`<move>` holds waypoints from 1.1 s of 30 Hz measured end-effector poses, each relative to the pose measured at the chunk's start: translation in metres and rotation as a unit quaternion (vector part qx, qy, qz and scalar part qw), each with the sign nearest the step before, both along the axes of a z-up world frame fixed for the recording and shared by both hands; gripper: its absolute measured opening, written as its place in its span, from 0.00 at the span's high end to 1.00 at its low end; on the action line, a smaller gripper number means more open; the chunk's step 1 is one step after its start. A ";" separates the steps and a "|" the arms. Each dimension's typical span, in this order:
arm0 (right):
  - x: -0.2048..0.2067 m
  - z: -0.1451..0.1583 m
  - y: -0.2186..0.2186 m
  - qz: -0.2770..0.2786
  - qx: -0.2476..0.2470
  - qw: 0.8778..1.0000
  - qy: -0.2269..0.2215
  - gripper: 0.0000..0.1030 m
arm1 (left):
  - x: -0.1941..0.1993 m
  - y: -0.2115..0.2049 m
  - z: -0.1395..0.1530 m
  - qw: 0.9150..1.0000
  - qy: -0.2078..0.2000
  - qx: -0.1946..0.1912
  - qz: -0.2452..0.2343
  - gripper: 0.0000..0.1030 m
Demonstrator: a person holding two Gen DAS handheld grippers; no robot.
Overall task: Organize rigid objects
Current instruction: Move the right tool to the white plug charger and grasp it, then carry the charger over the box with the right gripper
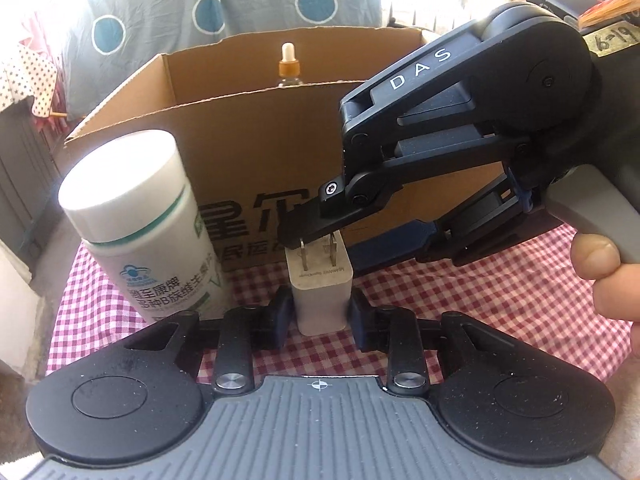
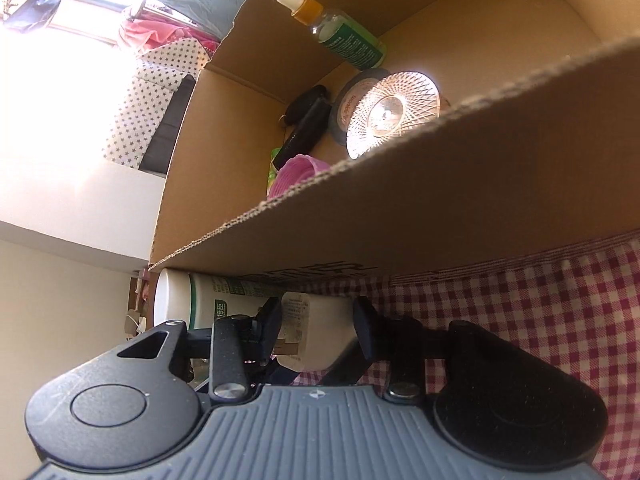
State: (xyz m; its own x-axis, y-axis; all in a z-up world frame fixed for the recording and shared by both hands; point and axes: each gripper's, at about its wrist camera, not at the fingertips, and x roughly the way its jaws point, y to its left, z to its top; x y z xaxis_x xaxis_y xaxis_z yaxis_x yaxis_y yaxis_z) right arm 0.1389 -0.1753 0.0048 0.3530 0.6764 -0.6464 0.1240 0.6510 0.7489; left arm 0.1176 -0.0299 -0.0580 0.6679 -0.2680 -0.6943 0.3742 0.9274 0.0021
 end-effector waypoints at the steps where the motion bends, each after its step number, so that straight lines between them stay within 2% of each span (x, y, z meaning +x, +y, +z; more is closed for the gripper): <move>1: -0.004 0.000 -0.004 -0.004 -0.001 1.000 0.001 0.59 | -0.001 -0.003 0.000 1.000 0.000 -0.001 -0.009 0.72; 8: -0.044 0.003 -0.041 -0.051 -0.005 0.999 0.005 0.59 | -0.015 -0.028 0.000 0.997 0.001 -0.001 -0.073 0.72; 11: -0.050 0.000 -0.048 -0.063 0.006 0.998 0.004 0.58 | -0.011 -0.034 0.000 0.997 0.000 0.003 -0.072 0.72; 15: -0.047 0.004 -0.052 -0.060 -0.007 0.998 -0.006 0.58 | -0.007 -0.034 0.001 0.998 0.002 0.005 -0.067 0.73; 18: -0.045 0.012 -0.040 -0.056 0.001 0.998 -0.017 0.59 | -0.017 -0.035 0.015 0.998 -0.012 0.009 -0.064 0.74; 21: -0.050 0.034 -0.040 -0.052 0.009 0.998 -0.041 0.59 | -0.034 -0.033 0.041 0.998 -0.032 0.006 -0.058 0.74; 25: -0.047 0.085 -0.038 -0.034 0.003 0.994 -0.105 0.59 | -0.036 -0.033 0.086 0.997 -0.065 0.004 -0.040 0.74; 28: -0.032 0.117 -0.040 -0.023 -0.009 0.989 -0.147 0.59 | -0.022 -0.034 0.116 0.996 -0.077 -0.014 -0.033 0.74; 30: -0.016 0.133 -0.043 -0.017 -0.015 0.986 -0.167 0.59 | -0.009 -0.040 0.131 0.995 -0.091 -0.012 -0.030 0.74; 33: 0.017 0.145 -0.050 -0.012 -0.029 0.985 -0.169 0.59 | 0.018 -0.053 0.142 0.996 -0.085 -0.014 -0.023 0.74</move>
